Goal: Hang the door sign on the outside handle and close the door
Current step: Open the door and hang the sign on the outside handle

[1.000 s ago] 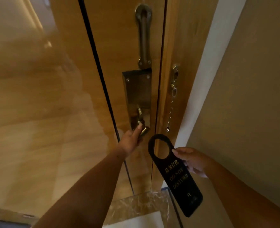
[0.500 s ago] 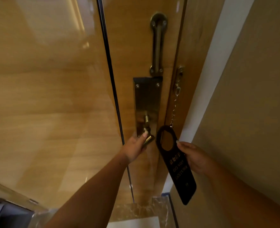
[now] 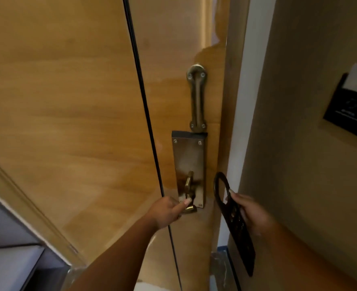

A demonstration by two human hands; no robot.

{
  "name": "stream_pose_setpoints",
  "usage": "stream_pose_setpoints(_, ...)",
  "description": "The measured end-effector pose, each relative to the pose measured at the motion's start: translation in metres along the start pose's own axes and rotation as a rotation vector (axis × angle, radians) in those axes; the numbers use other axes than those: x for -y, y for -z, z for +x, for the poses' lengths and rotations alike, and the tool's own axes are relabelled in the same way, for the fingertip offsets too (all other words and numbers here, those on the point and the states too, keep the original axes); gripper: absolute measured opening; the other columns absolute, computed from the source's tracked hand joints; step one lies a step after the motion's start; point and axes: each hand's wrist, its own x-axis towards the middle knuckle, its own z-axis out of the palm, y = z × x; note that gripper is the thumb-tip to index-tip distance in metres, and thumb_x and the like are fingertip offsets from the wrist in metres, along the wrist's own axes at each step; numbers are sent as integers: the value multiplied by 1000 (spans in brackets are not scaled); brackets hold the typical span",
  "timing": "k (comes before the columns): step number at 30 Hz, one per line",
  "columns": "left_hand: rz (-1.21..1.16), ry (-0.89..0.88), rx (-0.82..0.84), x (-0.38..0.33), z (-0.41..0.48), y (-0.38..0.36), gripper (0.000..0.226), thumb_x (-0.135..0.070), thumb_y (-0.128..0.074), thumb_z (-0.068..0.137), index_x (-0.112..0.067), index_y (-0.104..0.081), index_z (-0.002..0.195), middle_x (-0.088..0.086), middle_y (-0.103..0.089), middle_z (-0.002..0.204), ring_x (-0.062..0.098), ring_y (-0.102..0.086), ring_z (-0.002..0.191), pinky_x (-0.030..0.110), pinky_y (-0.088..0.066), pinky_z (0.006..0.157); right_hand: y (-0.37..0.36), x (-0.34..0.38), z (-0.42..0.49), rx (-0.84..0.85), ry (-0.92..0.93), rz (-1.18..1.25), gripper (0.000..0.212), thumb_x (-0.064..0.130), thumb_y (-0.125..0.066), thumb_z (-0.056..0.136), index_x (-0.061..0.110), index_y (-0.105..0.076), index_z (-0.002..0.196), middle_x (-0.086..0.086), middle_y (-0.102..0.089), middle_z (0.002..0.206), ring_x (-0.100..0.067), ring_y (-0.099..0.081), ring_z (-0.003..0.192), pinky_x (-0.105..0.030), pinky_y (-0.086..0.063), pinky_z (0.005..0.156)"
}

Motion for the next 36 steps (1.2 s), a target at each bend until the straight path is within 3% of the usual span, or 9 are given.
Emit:
stream_pose_setpoints(6,705,-42,79,-24,-98,24,72,-86,-14,70,-25,-49,57,-5,-45,54,12,-42,48,31,-35,50,-47,-42,-76,21,-2,25,34,40,-69,72,13,-76,91,-13,-75,98,-31,-68,98,-43,-49,86)
stream_pose_setpoints(12,799,74,122,-18,-194,28,69,-79,-27,78,-20,-60,69,0,-58,64,16,-55,58,36,-50,65,-81,-66,-122,182,-48,137,34,30,-70,75,7,-73,100,-19,-71,109,-31,-67,102,-38,-57,77)
stream_pose_setpoints(15,759,143,121,-9,-238,34,73,-82,-30,72,-19,-65,80,2,-65,76,18,-61,74,35,-51,74,-98,-71,-127,299,-103,154,36,27,-71,77,4,-70,105,-20,-69,112,-33,-64,107,-37,-58,76)
stream_pose_setpoints(18,728,127,1,1,-284,41,69,-83,-36,71,-26,-66,96,-6,-65,96,10,-48,88,29,-30,82,-123,-72,-124,370,-118,168,38,27,-72,75,6,-71,107,-17,-70,112,-29,-66,105,-33,-59,73)
stream_pose_setpoints(23,653,175,-129,23,-350,53,76,-88,-42,65,-47,-43,129,-19,-42,141,6,-25,132,36,-14,106,-185,-77,-118,418,-132,90,28,32,-69,73,13,-78,92,-8,-77,97,-20,-72,89,-22,-57,60)
stream_pose_setpoints(27,538,366,-266,33,-396,54,94,-86,-56,54,-52,-23,136,-14,-27,152,13,-15,139,40,-9,112,-223,-85,-110,485,-167,19,35,30,-65,80,8,-71,107,-13,-74,105,-28,-69,97,-34,-59,71)
stream_pose_setpoints(30,290,477,-336,44,-428,58,93,-64,-74,58,-46,-27,136,-9,-31,148,18,-29,135,47,-30,111,-252,-92,-108,553,-203,24,32,30,-61,80,8,-74,99,-15,-76,93,-31,-72,81,-38,-60,59)
stream_pose_setpoints(34,89,560,-403,49,-469,63,88,-55,-75,55,-39,-34,132,-15,-32,133,11,-37,121,30,-38,100,-288,-105,-106,610,-240,-19,29,28,-56,85,9,-77,85,-14,-76,76,-29,-72,65,-38,-58,50)
stream_pose_setpoints(36,57,638,-425,58,-489,64,72,-52,-70,58,-36,-43,123,-9,-39,126,13,-43,112,25,-40,90,-301,-113,-106,621,-259,-96,29,31,-63,78,7,-75,87,-17,-73,75,-33,-70,67,-49,-58,63)
